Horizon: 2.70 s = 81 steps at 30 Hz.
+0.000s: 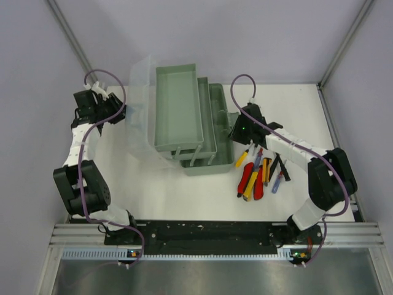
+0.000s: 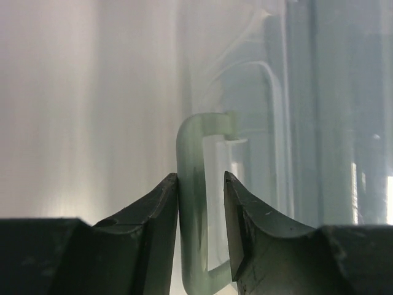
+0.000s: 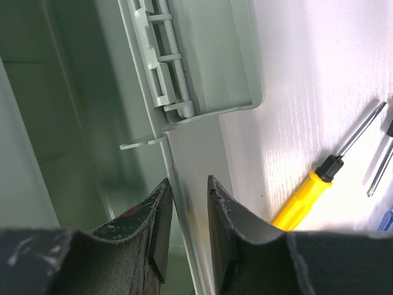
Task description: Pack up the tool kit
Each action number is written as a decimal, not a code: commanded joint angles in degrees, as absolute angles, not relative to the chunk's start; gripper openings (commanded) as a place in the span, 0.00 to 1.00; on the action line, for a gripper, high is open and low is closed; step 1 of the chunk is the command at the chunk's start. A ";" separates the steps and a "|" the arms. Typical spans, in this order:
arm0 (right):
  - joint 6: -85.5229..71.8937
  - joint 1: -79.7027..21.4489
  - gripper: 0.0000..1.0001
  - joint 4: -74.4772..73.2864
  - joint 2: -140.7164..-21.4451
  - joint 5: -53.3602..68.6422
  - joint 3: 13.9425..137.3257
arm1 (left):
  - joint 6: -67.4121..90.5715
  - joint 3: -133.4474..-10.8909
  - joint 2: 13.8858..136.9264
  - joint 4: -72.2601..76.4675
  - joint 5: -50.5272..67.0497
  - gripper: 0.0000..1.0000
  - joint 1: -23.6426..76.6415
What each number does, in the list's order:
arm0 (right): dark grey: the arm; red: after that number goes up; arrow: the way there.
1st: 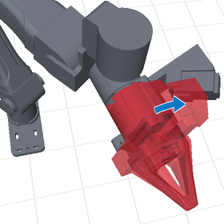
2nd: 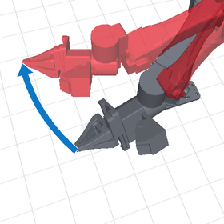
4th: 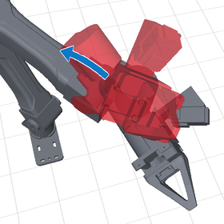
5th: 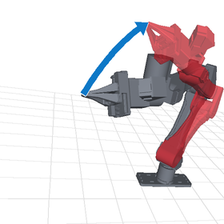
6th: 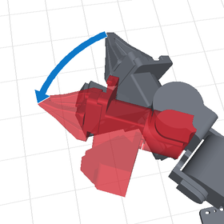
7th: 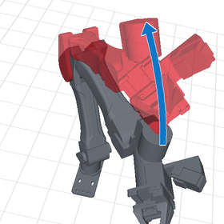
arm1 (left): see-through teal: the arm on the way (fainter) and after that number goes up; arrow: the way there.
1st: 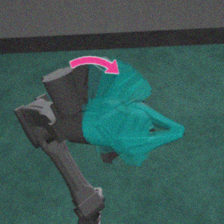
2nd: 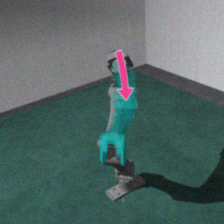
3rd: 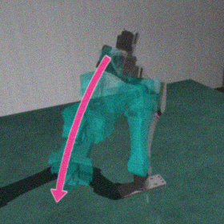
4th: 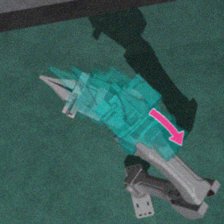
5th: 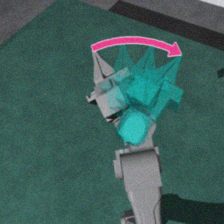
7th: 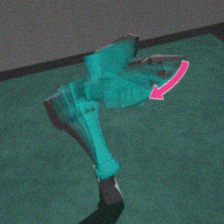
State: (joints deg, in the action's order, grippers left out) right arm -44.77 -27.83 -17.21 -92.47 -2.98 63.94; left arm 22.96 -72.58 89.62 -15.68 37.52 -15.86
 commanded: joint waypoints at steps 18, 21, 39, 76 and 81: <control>-45.70 -26.72 0.29 -17.67 -96.41 -2.37 67.50 | 27.16 -58.45 91.67 -0.79 11.78 0.38 -15.82; -45.70 -26.72 0.29 -17.67 -96.85 -2.20 67.76 | 27.33 -57.92 92.02 -0.70 9.59 0.38 -15.82; -46.67 -26.63 0.29 -17.49 -98.00 -1.14 68.11 | 30.06 -59.41 93.78 -6.06 -3.34 0.29 -15.91; -24.62 -5.11 0.87 -34.10 -83.13 -10.39 59.59 | 24.34 -88.86 72.25 -31.55 19.05 0.98 -15.91; -22.15 -4.22 0.63 -34.10 -87.00 -6.60 59.15 | 24.96 -89.65 71.54 -31.64 24.52 0.98 -15.91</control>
State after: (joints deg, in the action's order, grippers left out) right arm -25.91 -4.62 -34.39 -84.82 -9.87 59.20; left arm 24.14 -87.53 71.90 -31.48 17.61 -15.97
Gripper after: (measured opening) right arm 0.682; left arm 0.981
